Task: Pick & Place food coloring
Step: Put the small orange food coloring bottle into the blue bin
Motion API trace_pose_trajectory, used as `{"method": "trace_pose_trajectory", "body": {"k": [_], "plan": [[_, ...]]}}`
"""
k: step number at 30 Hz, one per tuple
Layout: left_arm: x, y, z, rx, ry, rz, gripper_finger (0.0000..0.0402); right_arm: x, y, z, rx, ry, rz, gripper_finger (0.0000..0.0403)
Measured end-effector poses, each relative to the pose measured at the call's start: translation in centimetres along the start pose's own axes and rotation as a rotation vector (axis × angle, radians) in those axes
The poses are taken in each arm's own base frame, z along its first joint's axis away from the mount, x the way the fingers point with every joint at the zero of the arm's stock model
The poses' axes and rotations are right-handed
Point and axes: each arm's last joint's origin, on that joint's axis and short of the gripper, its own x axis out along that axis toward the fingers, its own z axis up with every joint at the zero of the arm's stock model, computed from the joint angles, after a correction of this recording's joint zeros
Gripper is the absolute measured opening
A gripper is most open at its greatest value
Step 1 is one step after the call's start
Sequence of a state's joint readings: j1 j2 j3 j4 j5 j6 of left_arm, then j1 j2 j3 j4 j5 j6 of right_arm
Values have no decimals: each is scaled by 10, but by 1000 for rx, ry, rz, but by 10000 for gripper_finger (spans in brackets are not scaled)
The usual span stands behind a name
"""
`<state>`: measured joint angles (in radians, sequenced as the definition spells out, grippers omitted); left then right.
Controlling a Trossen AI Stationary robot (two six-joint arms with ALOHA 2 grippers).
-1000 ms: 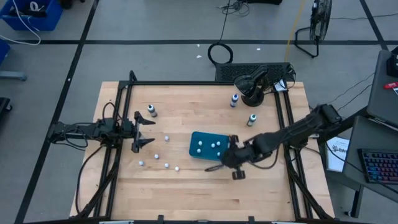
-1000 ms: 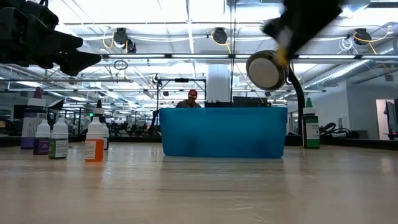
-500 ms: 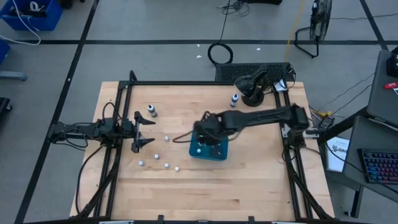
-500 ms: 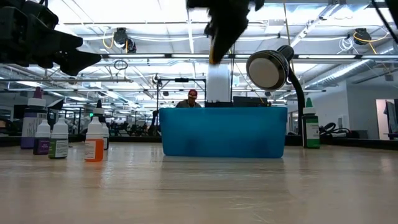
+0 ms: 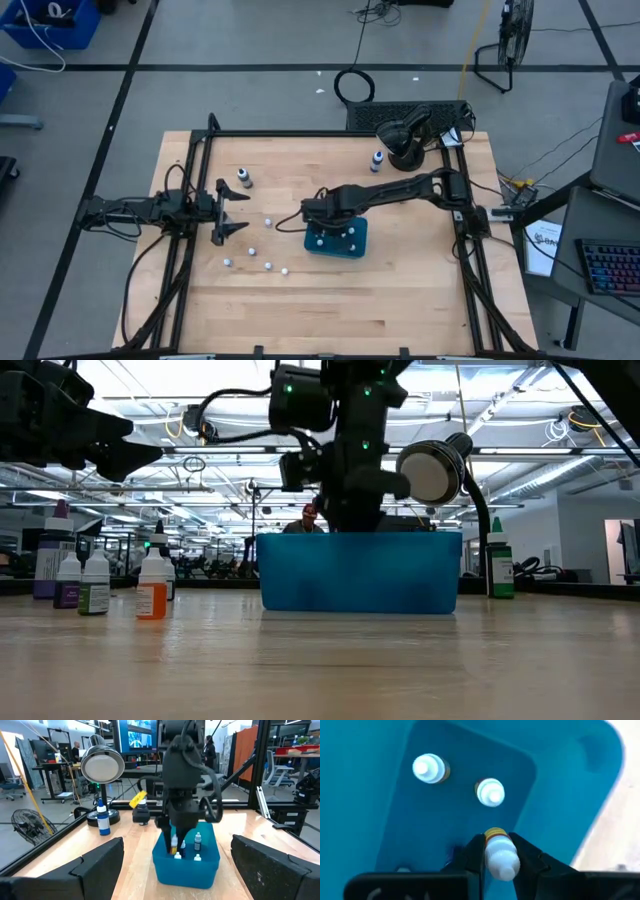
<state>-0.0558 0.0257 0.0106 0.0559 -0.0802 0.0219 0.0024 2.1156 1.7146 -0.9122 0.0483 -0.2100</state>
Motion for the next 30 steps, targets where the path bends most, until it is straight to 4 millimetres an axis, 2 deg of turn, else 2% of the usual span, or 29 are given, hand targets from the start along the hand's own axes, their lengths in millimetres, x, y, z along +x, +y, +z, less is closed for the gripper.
{"method": "trace_pose_trajectory", "body": {"k": [9,13,15,22,26,30], "plan": [[0,0,0,0,1,0,365,24,0,-12,-7,1,17,49],[0,0,0,0,1,0,365,27,2,-14,-7,-12,47,49],[0,0,0,0,1,0,365,27,3,-13,-8,-15,47,61],[0,0,0,0,1,0,365,18,10,-9,1,-62,37,154],[0,0,0,0,1,0,365,5,10,-9,9,-95,29,173],[0,0,0,0,1,0,365,-19,9,-10,55,-149,23,173]]}}
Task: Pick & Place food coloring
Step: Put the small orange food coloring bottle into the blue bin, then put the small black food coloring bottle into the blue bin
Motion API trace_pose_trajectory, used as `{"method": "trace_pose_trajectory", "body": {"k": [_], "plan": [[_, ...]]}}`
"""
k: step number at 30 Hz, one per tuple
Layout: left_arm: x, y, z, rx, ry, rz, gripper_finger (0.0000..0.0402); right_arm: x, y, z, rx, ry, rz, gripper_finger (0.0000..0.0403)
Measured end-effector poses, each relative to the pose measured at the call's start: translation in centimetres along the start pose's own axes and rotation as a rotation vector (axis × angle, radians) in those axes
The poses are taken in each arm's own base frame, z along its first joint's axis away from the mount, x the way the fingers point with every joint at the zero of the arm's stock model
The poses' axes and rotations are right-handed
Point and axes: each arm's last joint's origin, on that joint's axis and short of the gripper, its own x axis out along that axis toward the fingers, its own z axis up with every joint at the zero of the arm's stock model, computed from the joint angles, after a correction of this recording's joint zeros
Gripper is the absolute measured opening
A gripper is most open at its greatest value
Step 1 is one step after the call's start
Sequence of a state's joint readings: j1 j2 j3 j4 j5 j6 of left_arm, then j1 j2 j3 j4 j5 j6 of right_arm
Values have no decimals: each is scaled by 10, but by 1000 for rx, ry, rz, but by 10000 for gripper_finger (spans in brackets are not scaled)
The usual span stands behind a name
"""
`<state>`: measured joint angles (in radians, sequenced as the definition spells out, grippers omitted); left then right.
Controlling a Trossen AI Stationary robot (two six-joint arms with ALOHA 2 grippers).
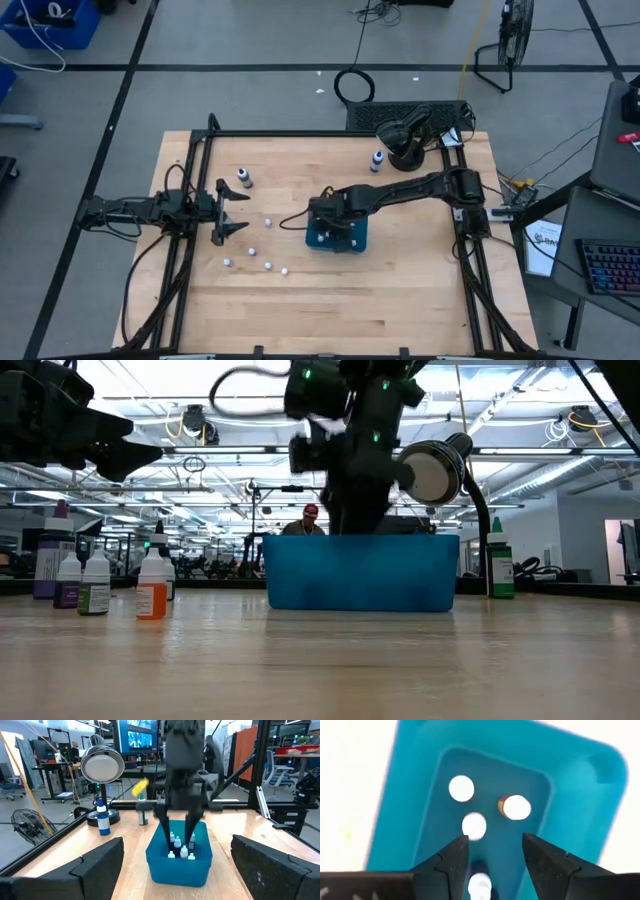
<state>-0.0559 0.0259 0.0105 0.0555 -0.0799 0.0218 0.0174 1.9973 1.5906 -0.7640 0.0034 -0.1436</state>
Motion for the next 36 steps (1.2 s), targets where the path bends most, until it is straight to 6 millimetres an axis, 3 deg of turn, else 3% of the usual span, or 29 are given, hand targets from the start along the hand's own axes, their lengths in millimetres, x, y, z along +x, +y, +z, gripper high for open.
{"method": "trace_pose_trajectory", "body": {"k": [5,11,16,21,25,28,31,36], "plan": [[0,0,0,0,0,0,365,-50,0,-3,43,-83,-10,166],[0,0,0,0,0,0,365,-133,2,-17,222,-282,-5,165],[0,0,0,0,0,0,365,-202,9,-51,365,-393,26,166],[0,0,0,0,0,0,365,-249,20,-96,364,-485,47,165],[0,0,0,0,-1,0,365,-256,31,-140,384,-557,81,166],[0,0,0,0,0,0,365,-245,36,-169,370,-636,96,165],[0,0,0,0,0,0,365,-222,38,-195,357,-721,99,164],[0,0,0,0,0,0,365,-169,42,-227,313,-835,92,166]]}}
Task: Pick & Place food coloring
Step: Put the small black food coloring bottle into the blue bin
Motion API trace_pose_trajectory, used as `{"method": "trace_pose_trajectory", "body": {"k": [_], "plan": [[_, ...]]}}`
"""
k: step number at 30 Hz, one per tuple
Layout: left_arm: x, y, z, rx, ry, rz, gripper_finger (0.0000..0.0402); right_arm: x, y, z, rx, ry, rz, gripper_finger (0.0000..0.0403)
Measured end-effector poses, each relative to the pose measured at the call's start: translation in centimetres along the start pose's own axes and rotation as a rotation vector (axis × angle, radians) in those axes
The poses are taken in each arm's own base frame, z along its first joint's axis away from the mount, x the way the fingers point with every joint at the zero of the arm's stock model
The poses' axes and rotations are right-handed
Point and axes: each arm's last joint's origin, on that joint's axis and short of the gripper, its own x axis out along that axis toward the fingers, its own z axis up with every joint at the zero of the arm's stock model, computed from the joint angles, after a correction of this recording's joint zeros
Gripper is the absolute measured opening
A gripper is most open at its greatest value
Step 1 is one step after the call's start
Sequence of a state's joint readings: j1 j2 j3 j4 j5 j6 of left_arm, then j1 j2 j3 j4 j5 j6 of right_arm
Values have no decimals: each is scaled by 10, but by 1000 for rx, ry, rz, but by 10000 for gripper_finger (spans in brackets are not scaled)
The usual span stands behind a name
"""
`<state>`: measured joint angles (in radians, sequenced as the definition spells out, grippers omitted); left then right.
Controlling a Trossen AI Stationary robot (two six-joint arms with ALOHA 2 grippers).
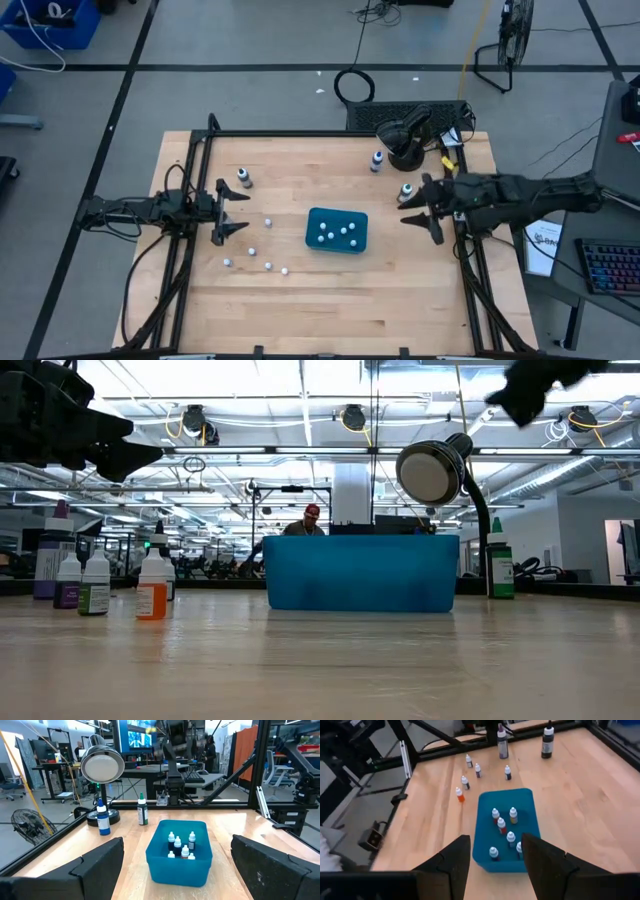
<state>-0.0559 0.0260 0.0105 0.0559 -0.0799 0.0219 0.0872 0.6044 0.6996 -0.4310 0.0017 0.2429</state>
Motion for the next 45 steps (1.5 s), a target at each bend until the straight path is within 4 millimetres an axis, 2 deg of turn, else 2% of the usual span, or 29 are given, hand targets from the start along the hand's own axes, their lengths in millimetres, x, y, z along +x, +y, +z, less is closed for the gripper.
{"method": "trace_pose_trajectory", "body": {"k": [6,11,19,30,40,45], "plan": [[0,0,0,0,0,0,365,25,-14,-59,-53,-153,34,165],[0,0,0,0,0,0,365,30,-20,-83,-101,-268,52,164],[0,0,0,0,0,0,365,15,-22,-87,-163,-357,58,167],[0,0,0,0,0,0,365,-3,-23,-94,-200,-395,59,168],[0,0,0,0,0,0,365,-3,-24,-98,-182,-369,59,165],[0,0,0,0,0,0,365,10,-29,-116,-141,-307,55,167]]}}
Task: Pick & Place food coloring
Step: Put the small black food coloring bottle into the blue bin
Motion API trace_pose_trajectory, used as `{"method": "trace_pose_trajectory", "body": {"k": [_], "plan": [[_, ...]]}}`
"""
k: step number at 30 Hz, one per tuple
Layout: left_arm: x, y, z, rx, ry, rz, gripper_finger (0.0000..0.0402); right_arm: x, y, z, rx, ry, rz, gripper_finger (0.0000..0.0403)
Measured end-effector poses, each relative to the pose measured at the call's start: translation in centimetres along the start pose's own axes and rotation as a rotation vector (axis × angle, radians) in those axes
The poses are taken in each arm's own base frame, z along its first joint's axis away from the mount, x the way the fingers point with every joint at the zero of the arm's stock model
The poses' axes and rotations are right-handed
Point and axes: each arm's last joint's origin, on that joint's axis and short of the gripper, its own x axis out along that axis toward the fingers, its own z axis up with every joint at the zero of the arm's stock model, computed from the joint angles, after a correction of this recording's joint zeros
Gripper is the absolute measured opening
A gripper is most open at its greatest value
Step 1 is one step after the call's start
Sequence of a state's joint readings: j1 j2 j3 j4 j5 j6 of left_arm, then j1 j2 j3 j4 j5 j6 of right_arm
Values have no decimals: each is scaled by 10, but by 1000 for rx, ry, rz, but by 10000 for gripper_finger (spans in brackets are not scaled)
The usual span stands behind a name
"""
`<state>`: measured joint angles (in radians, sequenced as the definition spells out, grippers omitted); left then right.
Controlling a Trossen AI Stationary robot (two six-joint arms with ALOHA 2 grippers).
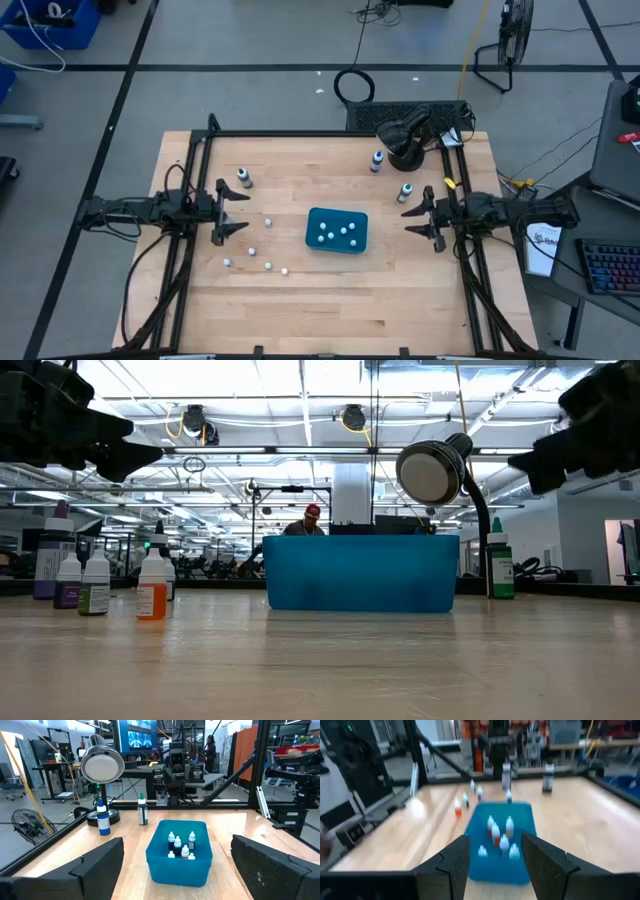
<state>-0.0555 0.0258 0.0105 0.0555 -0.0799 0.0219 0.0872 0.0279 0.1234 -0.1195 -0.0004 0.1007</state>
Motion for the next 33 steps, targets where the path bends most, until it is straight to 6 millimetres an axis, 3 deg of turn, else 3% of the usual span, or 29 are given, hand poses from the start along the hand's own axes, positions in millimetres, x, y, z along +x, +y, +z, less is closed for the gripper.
{"method": "trace_pose_trajectory", "body": {"k": [3,11,22,30,33], "plan": [[0,0,0,0,0,0,365,3,-1,-11,-19,15,0,165],[0,0,0,0,1,0,365,6,1,8,-34,-187,17,167],[0,0,8,47,-80,4,365,6,1,8,-34,-183,16,165],[0,1,6,-118,-63,26,365,6,1,8,-34,-183,16,167],[2,3,4,-228,-49,119,365,6,1,8,-34,-183,16,165]]}}
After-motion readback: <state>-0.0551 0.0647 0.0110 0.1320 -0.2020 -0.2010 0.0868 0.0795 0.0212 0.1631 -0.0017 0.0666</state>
